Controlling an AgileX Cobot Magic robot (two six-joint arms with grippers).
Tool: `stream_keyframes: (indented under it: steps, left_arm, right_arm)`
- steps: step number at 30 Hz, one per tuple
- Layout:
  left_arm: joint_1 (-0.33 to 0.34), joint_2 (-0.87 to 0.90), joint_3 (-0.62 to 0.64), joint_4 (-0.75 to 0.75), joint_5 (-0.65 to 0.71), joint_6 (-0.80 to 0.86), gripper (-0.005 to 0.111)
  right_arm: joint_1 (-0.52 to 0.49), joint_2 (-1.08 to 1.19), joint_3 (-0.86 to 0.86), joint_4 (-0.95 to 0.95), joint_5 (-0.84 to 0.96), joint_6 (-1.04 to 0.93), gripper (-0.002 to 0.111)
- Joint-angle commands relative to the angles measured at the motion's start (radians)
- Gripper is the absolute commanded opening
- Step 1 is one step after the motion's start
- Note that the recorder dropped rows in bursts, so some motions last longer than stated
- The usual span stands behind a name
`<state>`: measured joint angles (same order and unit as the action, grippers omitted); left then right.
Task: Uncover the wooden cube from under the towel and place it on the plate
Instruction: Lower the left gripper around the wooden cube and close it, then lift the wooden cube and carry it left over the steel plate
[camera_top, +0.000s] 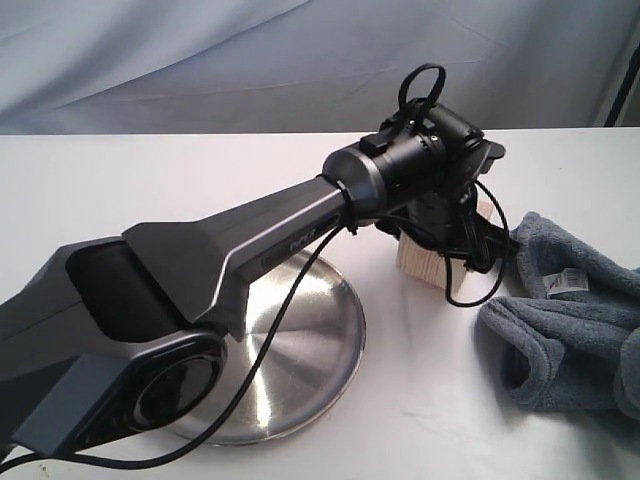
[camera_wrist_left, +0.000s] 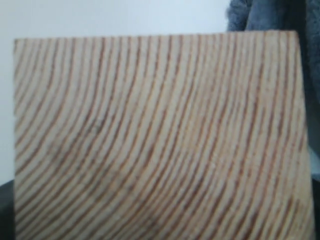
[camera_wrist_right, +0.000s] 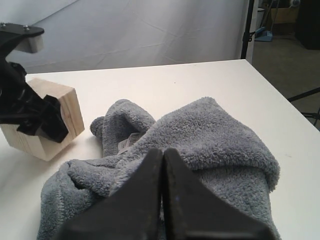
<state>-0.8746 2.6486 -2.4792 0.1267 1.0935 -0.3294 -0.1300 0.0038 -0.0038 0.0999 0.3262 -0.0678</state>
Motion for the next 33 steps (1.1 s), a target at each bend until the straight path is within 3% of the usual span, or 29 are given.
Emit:
stream_keyframes:
  steps: [1, 8, 18, 27, 33]
  left_arm:
    - [-0.003, -0.078, -0.004, 0.033, -0.013, 0.001, 0.0]
    - [-0.003, -0.143, -0.004, 0.038, -0.004, 0.002, 0.0]
    - [-0.001, -0.171, -0.004, 0.122, 0.128, 0.03, 0.0]
    - [0.037, -0.201, -0.001, -0.063, 0.128, 0.105, 0.0]
    - [0.058, -0.24, -0.001, -0.06, 0.128, 0.14, 0.0]
  right_arm:
    - [0.001, -0.004, 0.004, 0.005, 0.0, -0.005, 0.0]
    - [0.001, -0.004, 0.004, 0.005, 0.0, -0.005, 0.0]
    - [0.001, -0.004, 0.004, 0.005, 0.0, -0.005, 0.0]
    - [0.001, -0.004, 0.004, 0.005, 0.0, -0.005, 0.0]
    - [0.001, -0.004, 0.004, 0.005, 0.0, -0.005, 0.0]
